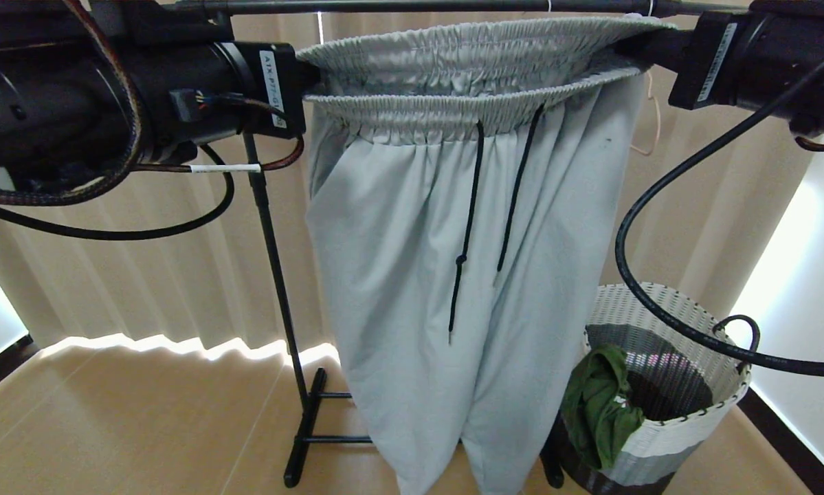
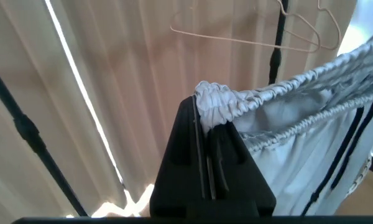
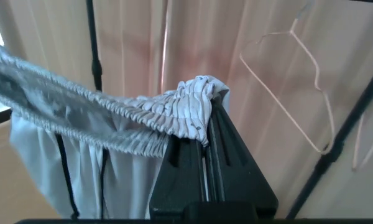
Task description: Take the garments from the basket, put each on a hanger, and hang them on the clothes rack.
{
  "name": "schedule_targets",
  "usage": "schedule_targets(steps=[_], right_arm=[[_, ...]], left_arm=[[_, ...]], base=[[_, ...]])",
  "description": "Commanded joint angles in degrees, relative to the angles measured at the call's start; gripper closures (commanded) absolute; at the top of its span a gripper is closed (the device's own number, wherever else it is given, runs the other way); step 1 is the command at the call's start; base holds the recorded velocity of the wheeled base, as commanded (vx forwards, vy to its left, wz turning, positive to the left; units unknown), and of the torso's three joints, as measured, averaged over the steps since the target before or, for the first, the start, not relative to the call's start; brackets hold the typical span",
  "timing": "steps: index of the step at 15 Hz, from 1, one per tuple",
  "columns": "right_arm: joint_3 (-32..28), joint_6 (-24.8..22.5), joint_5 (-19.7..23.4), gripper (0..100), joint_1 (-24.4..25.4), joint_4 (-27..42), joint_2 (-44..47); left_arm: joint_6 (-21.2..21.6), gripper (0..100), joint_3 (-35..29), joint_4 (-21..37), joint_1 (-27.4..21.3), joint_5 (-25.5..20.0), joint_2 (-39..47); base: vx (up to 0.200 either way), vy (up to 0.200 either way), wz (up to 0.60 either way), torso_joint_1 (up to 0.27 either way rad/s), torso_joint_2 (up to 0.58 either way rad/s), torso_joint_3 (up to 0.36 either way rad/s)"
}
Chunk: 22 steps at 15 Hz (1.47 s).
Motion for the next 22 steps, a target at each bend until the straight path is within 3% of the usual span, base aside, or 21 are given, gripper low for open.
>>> schedule_targets(steps=[1, 4, 9, 13, 16, 19, 22], right_arm=[[3.86, -0.04, -0.17, 100, -0.15, -0.16, -1.12], [8.07, -0.04, -0.09, 100, -0.15, -0.34, -3.14], [8.78, 0.05, -0.61, 100, -0.24, -0.25, -3.75], [9.92, 0.05, -2.55, 100, -0.33, 5.81, -8.06], [11.94, 0.05, -1.93, 100, -0.24, 10.74, -13.42], [17.39, -0.04, -1.76, 100, 2.13, 10.38, -16.76], [17.83, -0.04, -1.84, 100, 4.42, 10.3, -17.64]], left_arm=[[0.09, 100, 3.14, 0.38, -1.95, 0.71, 0.51], [0.35, 100, 7.27, 0.29, -2.75, 2.65, 0.51], [0.44, 100, 7.09, 0.03, -3.45, 2.91, 0.6], [0.44, 100, 5.07, -0.58, -3.27, 2.82, 2.18], [0.44, 100, 0.68, -1.2, -3.18, 3.18, 6.4], [0.44, 100, -5.56, -1.11, -3.18, 3.88, 11.85], [0.44, 100, -7.94, -1.2, -3.18, 3.97, 14.92]], base=[[0.0, 0.0, 0.0, 0.0, 0.0, 0.0], [0.0, 0.0, 0.0, 0.0, 0.0, 0.0], [0.0, 0.0, 0.0, 0.0, 0.0, 0.0], [0.0, 0.0, 0.0, 0.0, 0.0, 0.0], [0.0, 0.0, 0.0, 0.0, 0.0, 0.0], [0.0, 0.0, 0.0, 0.0, 0.0, 0.0], [0.0, 0.0, 0.0, 0.0, 0.0, 0.0]])
